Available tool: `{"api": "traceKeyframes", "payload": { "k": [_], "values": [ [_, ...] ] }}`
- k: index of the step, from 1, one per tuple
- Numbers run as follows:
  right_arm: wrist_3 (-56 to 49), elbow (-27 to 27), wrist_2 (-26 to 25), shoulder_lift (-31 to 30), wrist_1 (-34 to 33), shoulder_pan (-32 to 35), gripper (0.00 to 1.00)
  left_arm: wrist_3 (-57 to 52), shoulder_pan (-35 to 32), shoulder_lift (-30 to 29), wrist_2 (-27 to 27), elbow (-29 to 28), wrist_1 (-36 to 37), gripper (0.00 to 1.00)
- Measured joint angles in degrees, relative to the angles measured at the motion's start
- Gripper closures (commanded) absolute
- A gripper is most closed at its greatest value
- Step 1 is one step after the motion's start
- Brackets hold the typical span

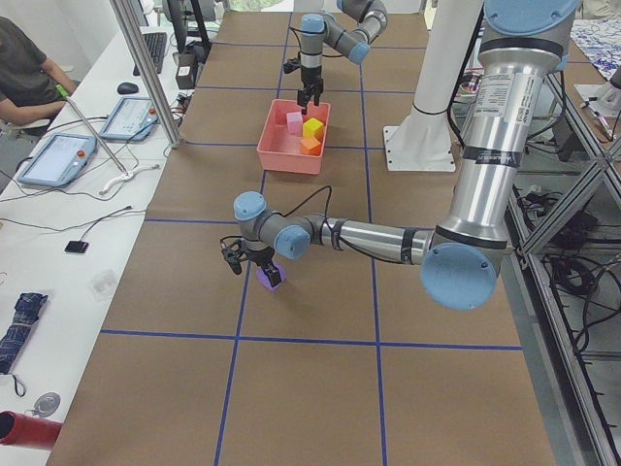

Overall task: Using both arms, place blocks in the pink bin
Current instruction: 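Open the right gripper to drop the yellow cube while the left grasps the purple cube, then carry the purple cube into the bin with the left gripper while the right withdraws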

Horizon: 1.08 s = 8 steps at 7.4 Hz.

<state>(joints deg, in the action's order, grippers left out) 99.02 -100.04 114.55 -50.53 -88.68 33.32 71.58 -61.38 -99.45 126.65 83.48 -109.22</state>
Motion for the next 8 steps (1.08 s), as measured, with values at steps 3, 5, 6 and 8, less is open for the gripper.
{"api": "traceKeyframes", "payload": {
  "k": [3, 5, 6, 8],
  "values": [
    [-4.1, -5.1, 3.6, -6.1, -0.1, 5.6, 0.00, 4.1, 0.0, -1.7, 1.3, 2.7, 1.3, 1.00],
    [-11.6, -7.6, 9.0, -12.5, -0.1, 12.2, 0.00, 12.1, 0.0, -8.1, 3.9, 8.7, 8.7, 1.00],
    [-16.4, -8.2, 11.7, -16.1, 0.1, 15.5, 0.00, 16.2, 0.4, -13.1, 4.4, 11.7, 14.7, 1.00],
    [-25.6, -8.3, 14.2, -22.3, 0.4, 20.0, 0.00, 25.0, 5.3, -25.4, 4.2, 15.1, 26.1, 1.00]
  ]
}}
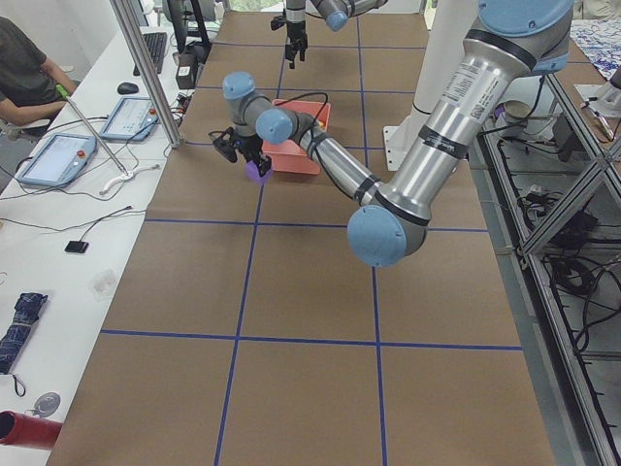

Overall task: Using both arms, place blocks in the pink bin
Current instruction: 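Carry the purple cube into the bin with the left gripper while the right withdraws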

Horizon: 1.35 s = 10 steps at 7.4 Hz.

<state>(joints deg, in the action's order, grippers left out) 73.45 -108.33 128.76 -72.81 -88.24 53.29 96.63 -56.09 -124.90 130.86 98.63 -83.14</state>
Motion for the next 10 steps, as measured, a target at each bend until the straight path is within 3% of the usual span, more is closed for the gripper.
{"api": "traceKeyframes", "payload": {
  "k": [2, 4, 6, 8, 9, 10],
  "values": [
    [-5.6, 0.2, 0.1, -3.8, 0.2, 1.6, 0.00, 4.9, 9.1, -8.8, -4.4, -1.4, 2.7, 1.00],
    [-7.3, 0.6, 0.0, -4.9, 0.2, 1.8, 0.00, 5.9, 14.9, -16.9, -9.2, -10.4, 1.8, 1.00],
    [-7.5, 1.0, -0.1, -5.2, 0.2, 1.8, 0.00, 6.0, 17.4, -19.7, -12.4, -17.6, -3.6, 1.00],
    [-7.5, 1.3, -0.1, -5.2, 0.3, 1.7, 0.00, 5.9, 17.9, -20.1, -13.2, -21.9, -8.1, 0.48],
    [-7.5, 1.4, -0.1, -5.1, 0.3, 1.7, 0.00, 5.8, 18.0, -20.1, -13.5, -22.8, -8.7, 0.06],
    [-7.5, 1.4, -0.1, -5.1, 0.4, 1.7, 0.00, 5.5, 18.5, -20.0, -14.3, -23.1, -9.1, 0.00]
  ]
}}
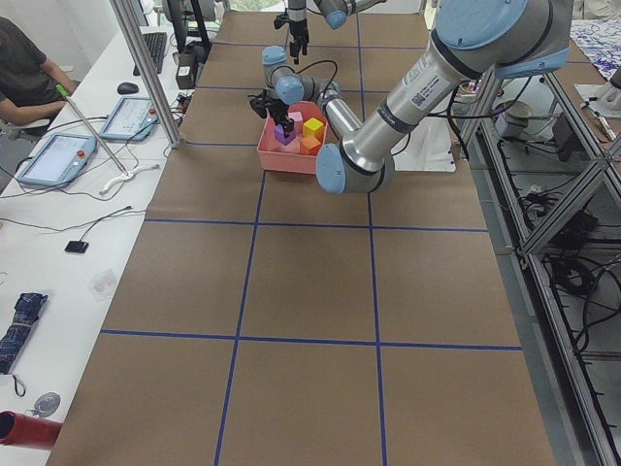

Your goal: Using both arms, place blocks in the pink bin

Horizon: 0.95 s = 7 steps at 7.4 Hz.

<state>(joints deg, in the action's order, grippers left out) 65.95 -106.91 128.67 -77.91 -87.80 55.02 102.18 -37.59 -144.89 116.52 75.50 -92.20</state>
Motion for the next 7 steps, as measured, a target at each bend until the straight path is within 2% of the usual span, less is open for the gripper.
{"api": "traceKeyframes", "payload": {
  "k": [2, 4, 5, 6, 7],
  "values": [
    [0.1, -0.1, 0.0, 0.0, 0.8, 0.0, 0.00, -0.4, 1.3, 0.2, -2.4, 0.4, -0.3, 0.00],
    [0.0, -0.4, 0.0, -0.3, 1.1, 0.9, 0.00, -1.0, 1.0, 0.9, -3.0, 4.2, 0.7, 0.00],
    [-1.0, -1.1, 0.1, -1.1, 1.1, 2.3, 0.00, -3.4, 0.4, 3.1, -2.9, 9.4, 2.7, 0.00],
    [-4.3, -2.3, 0.2, -3.0, 1.1, 4.1, 0.00, -8.2, 0.1, 8.5, -2.9, 17.6, 4.9, 0.00],
    [-11.1, -3.1, 0.3, -5.7, 1.1, 6.7, 0.00, -15.3, 0.0, 17.7, -2.9, 28.3, 6.0, 0.00]
  ]
}}
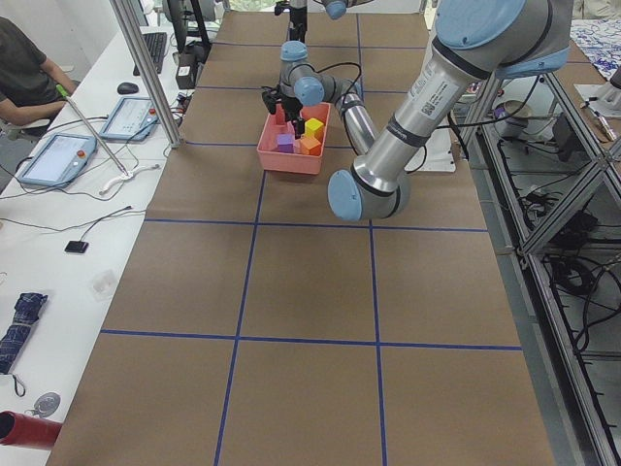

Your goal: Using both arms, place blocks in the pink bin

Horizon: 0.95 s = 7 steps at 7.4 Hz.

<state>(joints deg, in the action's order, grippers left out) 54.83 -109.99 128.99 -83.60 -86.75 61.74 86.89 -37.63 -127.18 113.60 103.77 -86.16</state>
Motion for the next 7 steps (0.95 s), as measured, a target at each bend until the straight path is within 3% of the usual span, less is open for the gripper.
{"api": "traceKeyframes", "payload": {
  "k": [2, 3, 5, 7],
  "values": [
    [-14.9, -0.1, 0.2, -4.0, -0.3, 6.5, 0.00, -16.8, -3.7, 17.8, 0.7, 15.3, 0.4, 0.00],
    [-21.5, 0.4, 0.5, -5.6, -0.5, 9.8, 0.00, -26.4, -8.3, 23.8, 3.0, 18.2, 0.3, 0.00],
    [-33.8, 2.8, 3.1, -8.4, -0.6, 16.2, 0.00, -47.1, -20.9, 30.7, 10.8, 16.0, 0.1, 0.00],
    [-40.2, 4.7, 5.1, -9.5, -0.8, 20.8, 0.00, -70.1, -34.1, 32.5, 17.6, 5.9, 0.0, 0.00]
  ]
}}
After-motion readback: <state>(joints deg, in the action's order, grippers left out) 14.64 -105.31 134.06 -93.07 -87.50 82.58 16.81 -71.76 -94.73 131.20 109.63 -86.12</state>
